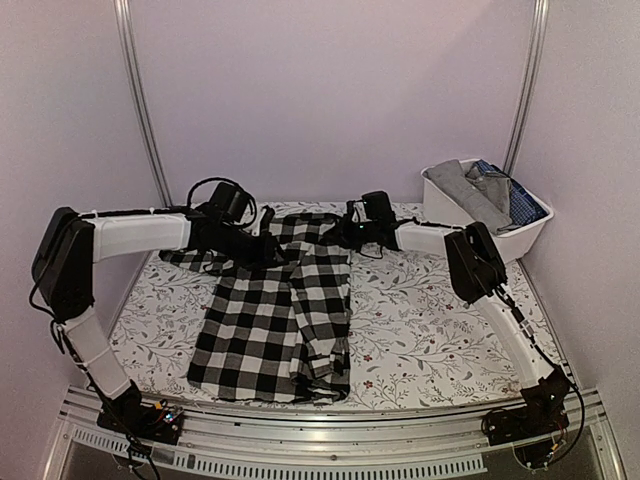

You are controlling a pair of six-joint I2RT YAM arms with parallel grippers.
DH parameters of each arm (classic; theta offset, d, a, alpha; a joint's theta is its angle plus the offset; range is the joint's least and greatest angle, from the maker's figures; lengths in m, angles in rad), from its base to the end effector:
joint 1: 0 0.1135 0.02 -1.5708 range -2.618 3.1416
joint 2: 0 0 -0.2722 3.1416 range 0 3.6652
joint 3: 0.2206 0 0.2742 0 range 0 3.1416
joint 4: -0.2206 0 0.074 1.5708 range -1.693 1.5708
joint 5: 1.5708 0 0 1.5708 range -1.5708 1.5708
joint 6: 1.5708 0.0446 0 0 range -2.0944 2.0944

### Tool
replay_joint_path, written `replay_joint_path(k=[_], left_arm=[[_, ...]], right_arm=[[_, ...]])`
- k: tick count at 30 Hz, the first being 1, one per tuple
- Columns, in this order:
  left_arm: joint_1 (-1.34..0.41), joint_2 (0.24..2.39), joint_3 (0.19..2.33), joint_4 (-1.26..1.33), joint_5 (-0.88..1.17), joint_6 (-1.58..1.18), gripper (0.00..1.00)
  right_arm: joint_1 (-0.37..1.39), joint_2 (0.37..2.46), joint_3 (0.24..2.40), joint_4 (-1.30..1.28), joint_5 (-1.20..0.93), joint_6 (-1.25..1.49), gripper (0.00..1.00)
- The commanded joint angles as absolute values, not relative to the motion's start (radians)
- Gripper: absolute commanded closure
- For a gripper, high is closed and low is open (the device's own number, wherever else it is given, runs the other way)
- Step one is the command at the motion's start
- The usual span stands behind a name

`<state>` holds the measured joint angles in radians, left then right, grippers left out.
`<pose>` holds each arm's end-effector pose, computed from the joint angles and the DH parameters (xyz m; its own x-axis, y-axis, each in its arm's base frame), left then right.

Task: Fold and stack the long sleeve shirts
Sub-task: Smooth out the sleeve at the center of the board, then move the right arm to the center of the board with the 1/3-folded shirt.

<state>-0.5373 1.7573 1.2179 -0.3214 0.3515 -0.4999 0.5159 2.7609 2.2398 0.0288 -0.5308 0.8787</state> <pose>0.3413 -0.2212 0.2072 -0.8945 0.0091 -0.4469 0.2787 0.7931 -0.5416 0.5401 0.3323 0.0803 -0.8887 0.2593 -0.3782 -0.2026 0.5178 0.8312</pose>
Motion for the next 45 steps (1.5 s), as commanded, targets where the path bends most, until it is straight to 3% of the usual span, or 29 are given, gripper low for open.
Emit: replay_joint_path(k=[1, 6, 13, 19, 35, 45], left_arm=[[-0.535, 1.68, 1.146, -0.329, 0.301, -0.508, 0.67], [-0.526, 1.617, 1.055, -0.298, 0.261, -0.535, 0.66], [-0.525, 1.544, 0.965, -0.272, 0.291, -0.556, 0.66], [-0.526, 1.505, 0.935, -0.27, 0.304, -0.56, 0.66], [-0.526, 1.454, 0.905, -0.276, 0.295, -0.566, 0.66], [-0.524, 1.414, 0.913, -0.29, 0.277, -0.562, 0.66]], right_arm=[[0.514, 2.644, 2.259, -0.022, -0.562, 0.777, 0.89], [0.53, 2.511, 2.179, -0.149, -0.569, 0.701, 0.78], [0.579, 2.18, 1.729, -0.192, -0.421, 0.565, 0.67], [0.606, 2.008, 1.517, -0.216, -0.357, 0.544, 0.58], [0.771, 2.038, 1.415, -0.325, -0.134, 0.604, 0.47], [0.824, 2.047, 1.361, -0.358, -0.064, 0.65, 0.51]])
